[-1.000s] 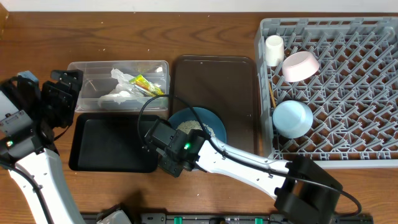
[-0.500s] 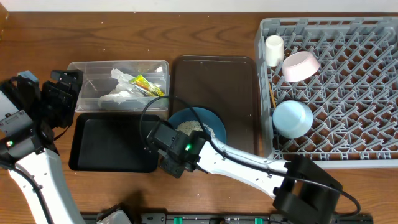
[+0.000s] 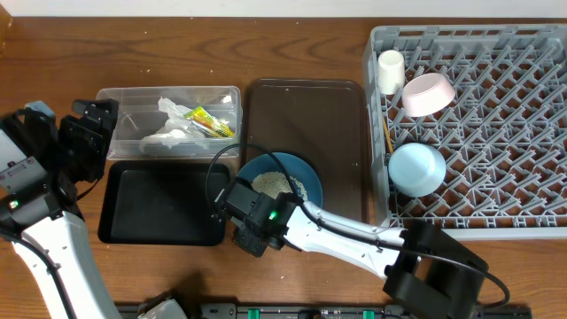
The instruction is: Sort waste into correct bins and load items into the dishwasher rack
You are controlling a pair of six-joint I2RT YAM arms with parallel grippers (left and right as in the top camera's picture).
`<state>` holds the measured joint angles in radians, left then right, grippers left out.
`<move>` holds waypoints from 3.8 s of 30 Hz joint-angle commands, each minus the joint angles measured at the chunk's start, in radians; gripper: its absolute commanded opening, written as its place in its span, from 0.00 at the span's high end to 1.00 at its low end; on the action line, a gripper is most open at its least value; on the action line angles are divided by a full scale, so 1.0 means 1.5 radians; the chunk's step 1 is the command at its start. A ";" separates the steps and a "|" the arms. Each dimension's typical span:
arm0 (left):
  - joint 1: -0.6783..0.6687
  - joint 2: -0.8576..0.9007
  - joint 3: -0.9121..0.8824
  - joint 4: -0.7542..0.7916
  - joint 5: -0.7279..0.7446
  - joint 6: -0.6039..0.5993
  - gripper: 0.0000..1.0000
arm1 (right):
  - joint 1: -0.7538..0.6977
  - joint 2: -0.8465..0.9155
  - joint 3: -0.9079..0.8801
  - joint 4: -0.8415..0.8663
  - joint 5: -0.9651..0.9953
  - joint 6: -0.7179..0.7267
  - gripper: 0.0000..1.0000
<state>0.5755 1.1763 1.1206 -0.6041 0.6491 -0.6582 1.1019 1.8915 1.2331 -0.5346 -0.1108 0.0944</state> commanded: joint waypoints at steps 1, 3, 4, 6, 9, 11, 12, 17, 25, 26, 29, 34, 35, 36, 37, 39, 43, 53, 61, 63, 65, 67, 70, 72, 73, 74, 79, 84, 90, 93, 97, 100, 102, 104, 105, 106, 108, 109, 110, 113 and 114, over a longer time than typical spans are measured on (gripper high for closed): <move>0.004 0.001 0.006 -0.001 0.006 -0.001 0.09 | 0.008 0.006 -0.004 0.000 0.006 -0.004 0.79; 0.004 0.001 0.006 -0.001 0.006 -0.001 0.09 | 0.008 0.006 -0.004 0.001 0.006 -0.004 0.82; 0.004 0.001 0.006 -0.001 0.006 -0.001 0.09 | 0.008 0.006 -0.004 0.001 0.006 -0.004 0.83; 0.004 0.001 0.006 -0.001 0.006 -0.001 0.09 | 0.008 0.006 -0.004 0.000 0.007 -0.004 0.90; 0.004 0.001 0.006 -0.001 0.006 -0.001 0.08 | 0.007 0.006 -0.003 0.001 0.007 -0.004 0.96; 0.004 0.001 0.006 -0.001 0.006 -0.001 0.09 | 0.004 0.004 -0.001 0.000 0.007 -0.004 0.99; 0.004 0.001 0.006 -0.001 0.006 -0.001 0.09 | 0.001 0.002 0.002 0.000 0.007 -0.004 0.99; 0.004 0.001 0.006 -0.001 0.006 -0.001 0.09 | -0.022 -0.028 0.012 0.000 0.006 0.002 0.99; 0.004 0.001 0.006 -0.001 0.006 -0.001 0.09 | -0.085 -0.109 0.014 -0.035 0.007 0.003 0.99; 0.004 0.001 0.006 -0.001 0.006 -0.001 0.09 | -0.094 -0.117 0.014 -0.041 0.007 -0.003 0.99; 0.004 0.001 0.006 -0.001 0.006 -0.001 0.09 | -0.109 -0.126 0.014 -0.058 0.007 -0.038 0.99; 0.004 0.001 0.006 -0.001 0.006 -0.001 0.09 | -0.112 -0.125 0.014 -0.066 0.007 -0.039 0.99; 0.004 0.001 0.006 -0.001 0.006 -0.001 0.09 | -0.111 -0.125 0.014 -0.065 0.007 -0.040 0.99; 0.004 0.001 0.006 -0.001 0.006 -0.001 0.09 | -0.110 -0.125 0.014 -0.065 0.009 -0.042 0.99; 0.004 0.001 0.006 -0.001 0.006 -0.001 0.09 | -0.110 -0.125 0.014 -0.065 0.014 -0.045 0.99; 0.004 0.001 0.006 -0.001 0.006 -0.001 0.09 | -0.108 -0.125 0.014 -0.068 0.034 -0.045 0.99; 0.004 0.001 0.006 -0.001 0.006 -0.001 0.09 | -0.100 -0.125 0.014 -0.080 0.092 -0.064 0.99; 0.004 0.001 0.006 -0.001 0.006 -0.001 0.09 | -0.100 -0.125 0.014 -0.079 0.232 -0.080 0.99; 0.004 0.001 0.006 -0.001 0.006 -0.001 0.09 | -0.100 -0.126 0.016 -0.060 0.273 -0.107 0.99; 0.004 0.001 0.006 -0.001 0.006 -0.001 0.09 | -0.100 -0.126 0.016 -0.057 0.279 -0.109 0.99; 0.004 0.001 0.006 -0.001 0.006 -0.001 0.09 | -0.100 -0.126 0.016 -0.056 0.282 -0.109 0.99; 0.004 0.001 0.006 -0.001 0.006 -0.001 0.09 | -0.100 -0.127 0.016 -0.057 0.281 -0.109 0.99; 0.004 0.001 0.006 -0.001 0.006 -0.001 0.09 | -0.100 -0.127 0.016 -0.057 0.281 -0.109 0.99; 0.004 0.001 0.006 -0.001 0.006 -0.001 0.09 | -0.100 -0.127 0.016 -0.057 0.281 -0.109 0.99; 0.004 0.001 0.006 -0.001 0.006 -0.001 0.09 | -0.100 -0.127 0.016 -0.057 0.280 -0.109 0.99; 0.004 0.001 0.006 -0.001 0.006 -0.001 0.09 | -0.100 -0.127 0.016 -0.057 0.276 -0.109 0.99; 0.004 0.001 0.006 -0.001 0.006 -0.001 0.09 | -0.098 -0.127 0.016 -0.057 0.181 -0.108 0.99; 0.004 0.001 0.006 -0.001 0.006 -0.001 0.09 | -0.091 -0.125 0.014 -0.057 0.121 -0.090 0.99; 0.004 0.001 0.006 -0.001 0.006 -0.001 0.09 | -0.069 -0.109 0.013 -0.057 0.121 -0.083 0.99; 0.004 0.001 0.006 -0.001 0.006 -0.001 0.09 | -0.055 -0.102 0.013 -0.057 0.120 -0.083 0.92; 0.004 0.001 0.006 -0.001 0.006 -0.001 0.09 | -0.040 -0.098 0.013 -0.054 0.121 -0.083 0.83; 0.004 0.001 0.006 -0.001 0.006 -0.001 0.09 | -0.031 -0.098 0.013 -0.043 0.120 -0.081 0.76; 0.004 0.001 0.006 -0.001 0.006 -0.001 0.09 | -0.030 -0.098 0.013 -0.034 0.121 -0.080 0.75; 0.004 0.001 0.006 -0.001 0.006 -0.001 0.09 | -0.034 -0.100 0.015 -0.023 0.129 -0.064 0.76; 0.004 0.001 0.006 -0.001 0.006 -0.001 0.09 | -0.040 -0.102 0.017 -0.017 0.135 -0.058 0.77; 0.004 0.001 0.006 -0.001 0.006 -0.001 0.09 | -0.048 -0.108 0.020 -0.014 0.142 -0.058 0.77; 0.004 0.001 0.006 -0.001 0.006 -0.001 0.09 | -0.070 -0.120 0.032 -0.017 0.157 -0.053 0.78; 0.004 0.001 0.006 -0.001 0.006 -0.001 0.09 | -0.091 -0.130 0.044 -0.024 0.166 -0.040 0.78; 0.004 0.001 0.006 -0.001 0.006 -0.001 0.09 | -0.108 -0.139 0.053 -0.031 0.169 -0.033 0.78; 0.004 0.001 0.006 -0.001 0.006 -0.001 0.09 | -0.175 -0.175 0.078 -0.066 0.189 -0.028 0.77; 0.004 0.001 0.006 -0.001 0.006 -0.001 0.09 | -0.210 -0.194 0.085 -0.083 0.209 -0.028 0.67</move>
<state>0.5755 1.1763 1.1206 -0.6041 0.6491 -0.6582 0.8948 1.7027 1.3022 -0.6327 0.1162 0.0238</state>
